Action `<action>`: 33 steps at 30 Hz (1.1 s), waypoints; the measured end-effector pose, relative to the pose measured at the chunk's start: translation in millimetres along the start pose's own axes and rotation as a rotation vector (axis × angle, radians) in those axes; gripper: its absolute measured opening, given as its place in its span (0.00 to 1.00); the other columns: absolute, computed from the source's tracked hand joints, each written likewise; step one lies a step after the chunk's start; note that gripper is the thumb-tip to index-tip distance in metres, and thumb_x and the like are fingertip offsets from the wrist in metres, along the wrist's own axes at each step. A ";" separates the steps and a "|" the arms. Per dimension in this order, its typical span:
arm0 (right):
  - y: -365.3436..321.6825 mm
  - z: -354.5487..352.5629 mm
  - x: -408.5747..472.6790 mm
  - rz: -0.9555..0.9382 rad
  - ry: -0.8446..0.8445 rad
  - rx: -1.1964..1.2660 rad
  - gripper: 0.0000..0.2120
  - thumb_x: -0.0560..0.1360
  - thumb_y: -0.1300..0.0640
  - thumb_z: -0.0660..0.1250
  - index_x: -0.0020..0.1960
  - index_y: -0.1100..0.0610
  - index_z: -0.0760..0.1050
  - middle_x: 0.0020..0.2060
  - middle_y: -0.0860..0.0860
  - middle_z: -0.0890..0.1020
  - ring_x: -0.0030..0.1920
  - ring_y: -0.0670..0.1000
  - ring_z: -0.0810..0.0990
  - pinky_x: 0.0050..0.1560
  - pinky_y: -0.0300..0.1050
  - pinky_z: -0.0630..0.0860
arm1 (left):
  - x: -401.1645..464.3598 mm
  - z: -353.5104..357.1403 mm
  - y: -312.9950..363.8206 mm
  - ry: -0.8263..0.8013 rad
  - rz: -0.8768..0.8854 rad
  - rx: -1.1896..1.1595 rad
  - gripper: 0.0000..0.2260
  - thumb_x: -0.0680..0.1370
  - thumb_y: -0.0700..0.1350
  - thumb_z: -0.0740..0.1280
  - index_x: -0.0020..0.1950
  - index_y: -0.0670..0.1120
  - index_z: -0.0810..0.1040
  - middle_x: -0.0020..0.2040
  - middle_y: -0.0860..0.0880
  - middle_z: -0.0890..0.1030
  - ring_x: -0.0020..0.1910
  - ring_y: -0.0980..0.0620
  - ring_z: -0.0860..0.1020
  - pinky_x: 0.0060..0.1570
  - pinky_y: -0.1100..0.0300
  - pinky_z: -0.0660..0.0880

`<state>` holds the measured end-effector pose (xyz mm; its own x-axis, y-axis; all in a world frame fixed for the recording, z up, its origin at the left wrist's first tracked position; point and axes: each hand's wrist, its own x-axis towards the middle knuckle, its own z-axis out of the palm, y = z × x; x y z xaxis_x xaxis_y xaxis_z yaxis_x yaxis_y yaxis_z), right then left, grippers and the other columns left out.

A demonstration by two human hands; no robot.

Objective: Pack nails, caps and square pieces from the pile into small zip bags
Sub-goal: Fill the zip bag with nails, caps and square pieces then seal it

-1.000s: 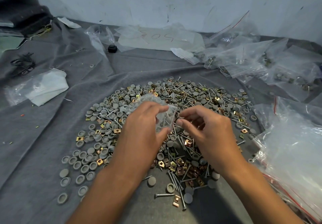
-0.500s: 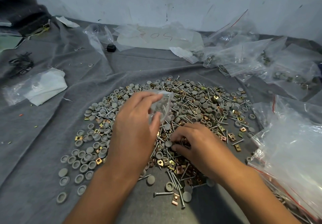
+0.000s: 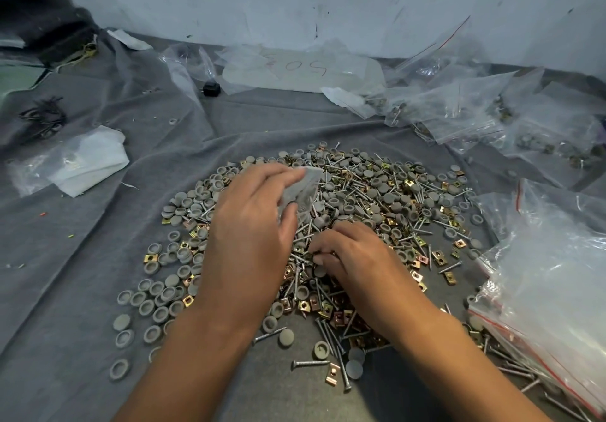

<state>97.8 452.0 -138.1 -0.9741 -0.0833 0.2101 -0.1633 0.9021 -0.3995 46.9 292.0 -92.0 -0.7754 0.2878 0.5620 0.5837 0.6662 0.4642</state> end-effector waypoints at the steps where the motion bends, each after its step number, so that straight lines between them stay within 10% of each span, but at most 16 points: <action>1: 1.1 0.4 0.3 0.011 0.014 0.039 0.07 0.81 0.50 0.65 0.58 0.46 0.77 0.52 0.41 0.75 0.56 0.43 0.71 0.53 0.42 0.75 | 0.3 0.0 -0.6 -0.005 -0.005 -0.005 0.21 0.74 0.38 0.74 0.67 0.46 0.79 0.59 0.52 0.79 0.54 0.57 0.76 0.63 0.58 0.74; 10: 1.1 -36.2 1.5 0.098 0.074 0.940 0.07 0.80 0.56 0.66 0.56 0.47 0.79 0.49 0.47 0.85 0.50 0.45 0.83 0.47 0.35 0.76 | -2.8 5.0 4.3 -0.159 -0.008 -0.105 0.20 0.73 0.41 0.75 0.65 0.49 0.80 0.57 0.59 0.77 0.46 0.65 0.72 0.55 0.78 0.65; 21: -8.5 -36.6 -0.4 -0.076 0.487 0.169 0.08 0.76 0.57 0.71 0.54 0.56 0.83 0.49 0.44 0.84 0.50 0.42 0.81 0.52 0.35 0.76 | -6.5 9.7 9.2 -0.178 0.007 -0.148 0.21 0.73 0.42 0.75 0.66 0.50 0.79 0.58 0.59 0.77 0.49 0.65 0.72 0.56 0.74 0.69; 33: -8.8 -33.3 0.0 -0.025 0.571 0.149 0.09 0.74 0.53 0.73 0.52 0.56 0.84 0.49 0.48 0.81 0.52 0.49 0.78 0.52 0.42 0.76 | -7.0 9.0 9.4 -0.191 0.009 -0.132 0.21 0.73 0.43 0.76 0.66 0.51 0.79 0.59 0.59 0.78 0.48 0.66 0.72 0.54 0.77 0.68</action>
<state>104.5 458.2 -104.9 -0.7381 0.1747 0.6517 -0.2455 0.8301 -0.5006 55.6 302.5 -97.8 -0.7941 0.4266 0.4329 0.6076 0.5711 0.5519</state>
